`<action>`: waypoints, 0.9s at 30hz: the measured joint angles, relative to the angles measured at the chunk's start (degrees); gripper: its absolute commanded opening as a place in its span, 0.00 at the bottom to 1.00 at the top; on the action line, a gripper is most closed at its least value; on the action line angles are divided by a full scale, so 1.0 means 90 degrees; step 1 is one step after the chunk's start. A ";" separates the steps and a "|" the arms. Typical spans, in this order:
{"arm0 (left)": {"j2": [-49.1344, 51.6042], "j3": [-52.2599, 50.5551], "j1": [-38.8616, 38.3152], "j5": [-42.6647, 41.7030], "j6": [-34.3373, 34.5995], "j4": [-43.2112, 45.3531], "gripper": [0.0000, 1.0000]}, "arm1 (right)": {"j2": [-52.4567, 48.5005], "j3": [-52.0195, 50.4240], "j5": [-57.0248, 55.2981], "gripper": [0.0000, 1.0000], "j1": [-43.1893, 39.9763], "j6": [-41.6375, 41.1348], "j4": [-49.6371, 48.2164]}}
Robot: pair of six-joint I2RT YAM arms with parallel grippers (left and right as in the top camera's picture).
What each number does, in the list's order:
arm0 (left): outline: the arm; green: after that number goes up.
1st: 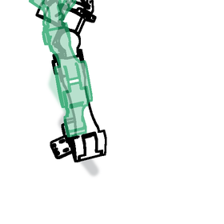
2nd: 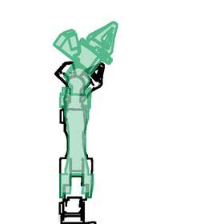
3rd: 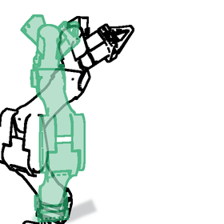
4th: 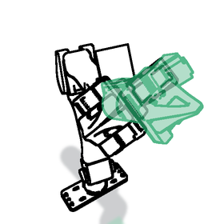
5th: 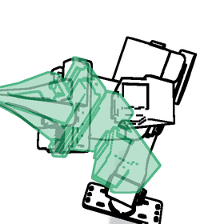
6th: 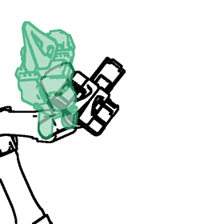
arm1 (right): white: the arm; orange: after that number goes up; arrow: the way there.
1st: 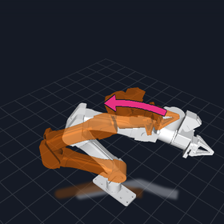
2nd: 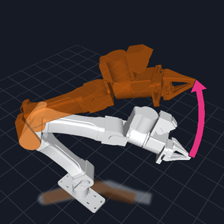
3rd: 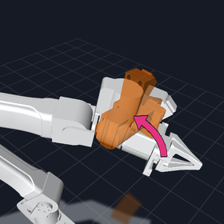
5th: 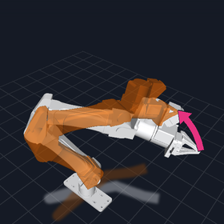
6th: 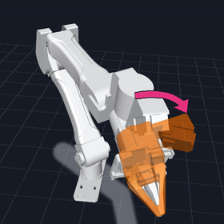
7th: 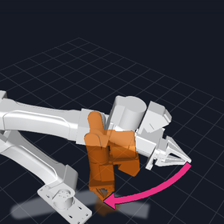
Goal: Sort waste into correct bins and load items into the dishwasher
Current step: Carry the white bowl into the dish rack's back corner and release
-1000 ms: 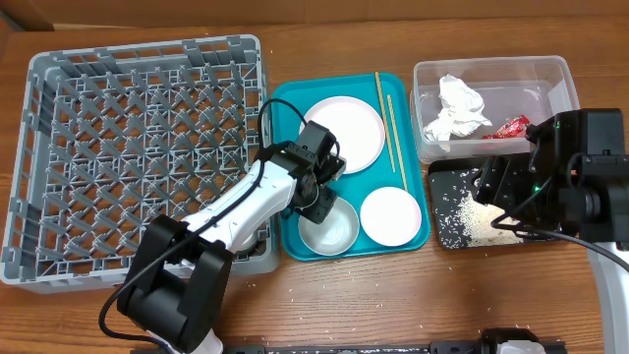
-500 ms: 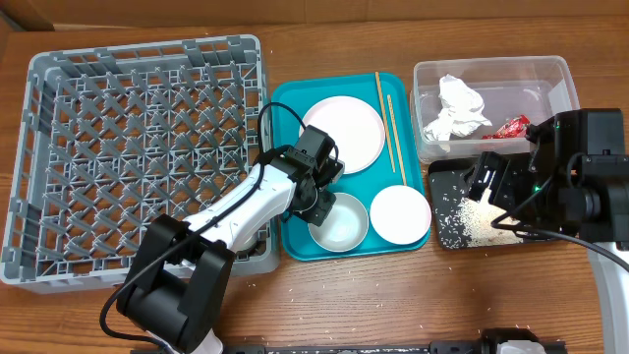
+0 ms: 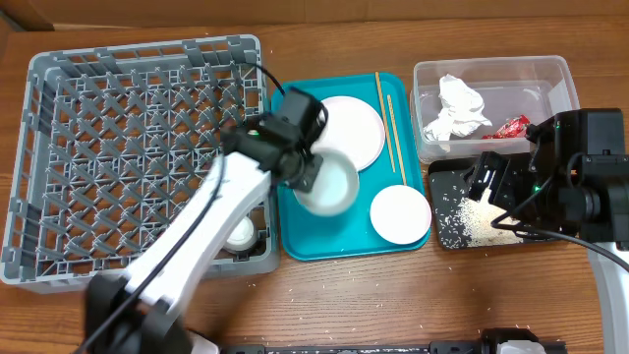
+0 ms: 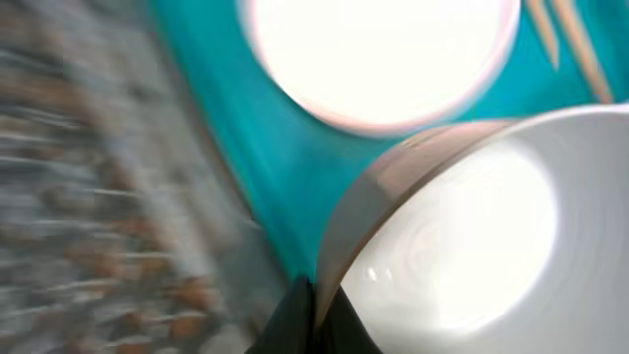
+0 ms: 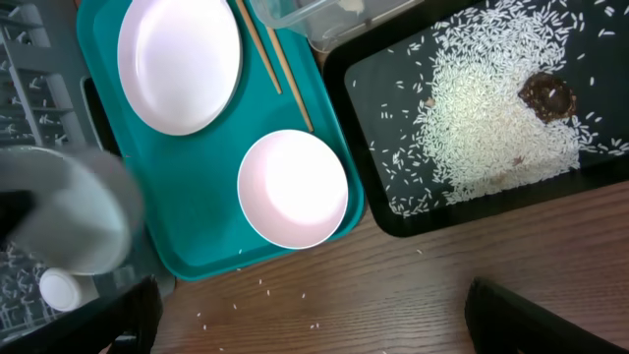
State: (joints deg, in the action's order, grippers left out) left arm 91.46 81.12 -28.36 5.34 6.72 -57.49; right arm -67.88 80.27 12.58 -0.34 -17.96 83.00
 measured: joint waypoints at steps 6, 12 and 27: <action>-0.0699 0.0325 -0.0002 0.2616 0.0833 0.0068 0.04 | 0.0000 0.0000 -0.0002 1.00 0.0000 0.0002 0.0000; -0.0420 0.0325 0.0029 0.5712 0.1263 0.0930 0.04 | 0.0000 0.0000 -0.0002 1.00 0.0000 0.0000 0.0000; 0.2072 0.0321 0.0843 0.8697 -0.0277 0.4228 0.04 | 0.0000 0.0000 -0.0002 1.00 0.0000 0.0000 -0.0007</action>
State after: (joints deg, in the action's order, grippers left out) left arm 110.10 84.01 -20.78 83.61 4.23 -19.44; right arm -67.88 80.27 12.56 -0.34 -17.96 82.94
